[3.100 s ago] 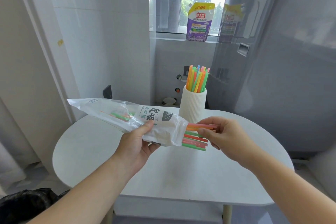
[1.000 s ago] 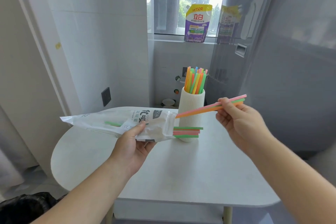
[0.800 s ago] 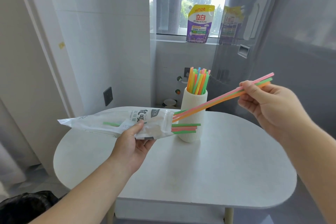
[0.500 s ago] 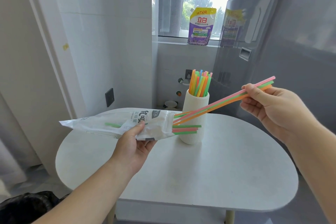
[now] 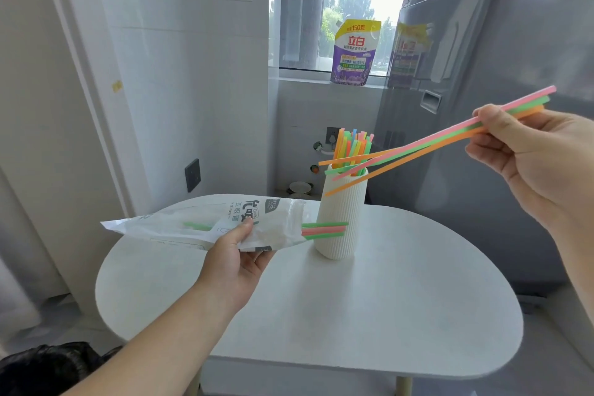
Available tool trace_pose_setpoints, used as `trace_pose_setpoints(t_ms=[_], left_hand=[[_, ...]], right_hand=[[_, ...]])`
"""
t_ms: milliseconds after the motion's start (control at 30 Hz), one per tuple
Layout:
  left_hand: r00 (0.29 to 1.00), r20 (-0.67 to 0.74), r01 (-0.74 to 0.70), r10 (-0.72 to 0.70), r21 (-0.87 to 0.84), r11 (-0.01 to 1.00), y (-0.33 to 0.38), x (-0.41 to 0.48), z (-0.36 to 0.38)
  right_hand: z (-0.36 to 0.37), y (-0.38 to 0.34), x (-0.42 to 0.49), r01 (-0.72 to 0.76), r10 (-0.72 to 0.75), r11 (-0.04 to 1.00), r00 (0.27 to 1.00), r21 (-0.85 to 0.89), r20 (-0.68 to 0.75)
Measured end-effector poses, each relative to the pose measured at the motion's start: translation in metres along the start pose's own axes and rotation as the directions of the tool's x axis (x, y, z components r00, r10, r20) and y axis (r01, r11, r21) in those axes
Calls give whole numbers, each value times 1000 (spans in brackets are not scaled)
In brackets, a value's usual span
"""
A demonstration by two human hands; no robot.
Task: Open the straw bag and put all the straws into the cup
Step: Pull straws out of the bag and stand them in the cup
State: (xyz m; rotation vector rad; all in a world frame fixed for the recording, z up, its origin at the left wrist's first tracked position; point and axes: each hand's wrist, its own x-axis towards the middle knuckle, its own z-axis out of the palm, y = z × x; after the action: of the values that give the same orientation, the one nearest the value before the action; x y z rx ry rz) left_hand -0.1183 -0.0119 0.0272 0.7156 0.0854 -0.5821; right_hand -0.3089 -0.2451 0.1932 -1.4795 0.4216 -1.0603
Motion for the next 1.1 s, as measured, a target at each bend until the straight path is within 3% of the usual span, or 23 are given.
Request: trace_pose_setpoints(t_ms=[400, 767, 1100], left_hand=[[998, 47, 39, -41, 41, 998, -10, -2, 3], [998, 57, 30, -32, 39, 999, -6, -1, -1], [998, 54, 14, -17, 57, 998, -7, 1, -3]], right_hand=[[25, -18, 10, 194, -216, 942, 975, -273, -51], [32, -28, 12, 369, -358, 847, 928, -383, 105], [25, -27, 8, 445, -350, 766, 894, -465, 279]])
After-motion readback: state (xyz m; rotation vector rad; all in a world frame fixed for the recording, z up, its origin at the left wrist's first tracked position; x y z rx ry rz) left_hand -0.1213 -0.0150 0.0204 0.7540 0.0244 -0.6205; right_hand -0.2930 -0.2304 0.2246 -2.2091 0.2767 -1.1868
